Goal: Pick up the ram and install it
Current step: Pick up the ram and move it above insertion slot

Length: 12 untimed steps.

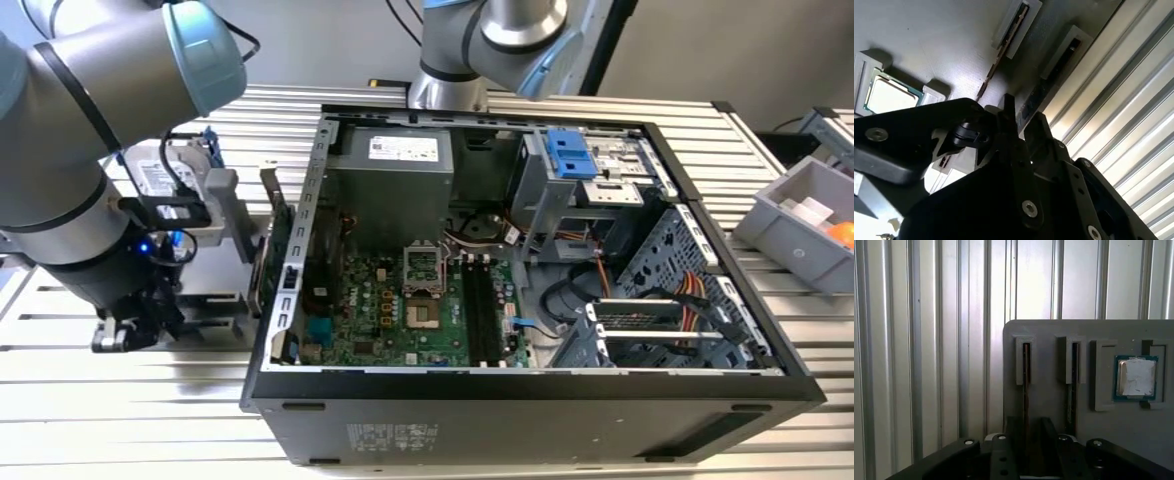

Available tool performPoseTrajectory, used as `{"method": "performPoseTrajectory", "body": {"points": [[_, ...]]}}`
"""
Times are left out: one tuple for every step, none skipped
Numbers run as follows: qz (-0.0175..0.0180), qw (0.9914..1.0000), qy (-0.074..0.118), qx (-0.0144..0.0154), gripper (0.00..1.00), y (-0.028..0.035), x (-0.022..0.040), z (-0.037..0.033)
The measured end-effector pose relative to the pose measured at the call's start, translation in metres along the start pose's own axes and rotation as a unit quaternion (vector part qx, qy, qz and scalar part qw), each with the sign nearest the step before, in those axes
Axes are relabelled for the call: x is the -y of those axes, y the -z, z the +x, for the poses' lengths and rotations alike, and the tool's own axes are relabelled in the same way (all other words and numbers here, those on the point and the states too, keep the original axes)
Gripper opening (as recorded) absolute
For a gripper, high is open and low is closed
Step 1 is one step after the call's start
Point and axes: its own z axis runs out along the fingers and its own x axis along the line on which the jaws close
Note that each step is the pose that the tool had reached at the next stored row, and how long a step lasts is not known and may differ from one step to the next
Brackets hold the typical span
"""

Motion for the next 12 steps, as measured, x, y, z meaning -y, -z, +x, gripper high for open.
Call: {"method": "performPoseTrajectory", "body": {"points": [[0.0000, 1.00000, 0.000, 0.0000, 1.00, 0.0000, 0.0000, 0.0000], [0.0000, 1.00000, 0.000, 0.0000, 1.00, 0.0000, 0.0000, 0.0000], [0.0000, 1.00000, 0.000, 0.0001, 1.00, 0.0000, 0.0000, 0.0000], [0.0000, 1.00000, 0.000, 0.0012, 1.00, 0.0000, 0.0000, 0.0002], [0.0000, 0.99999, 0.000, 0.0033, 1.00, 0.0000, 0.0000, 0.0002], [0.0000, 0.99998, 0.000, 0.0055, 1.00, 0.0000, 0.0000, 0.0002], [0.0000, 0.99997, 0.000, 0.0078, 1.00, 0.0001, 0.0000, 0.0002], [-0.0001, 0.99995, 0.000, 0.0097, 1.00, 0.0002, 0.0000, 0.0003], [0.0000, 0.99994, 0.000, 0.0106, 1.00, 0.0002, -0.0001, 0.0002], [0.0000, 0.99994, 0.000, 0.0107, 1.00, 0.0002, 0.0000, 0.0002], [0.0001, 0.99994, 0.000, 0.0108, 1.00, 0.0001, 0.0000, 0.0002], [0.0001, 0.99994, 0.000, 0.0109, 1.00, 0.0004, 0.0000, 0.0003]]}}
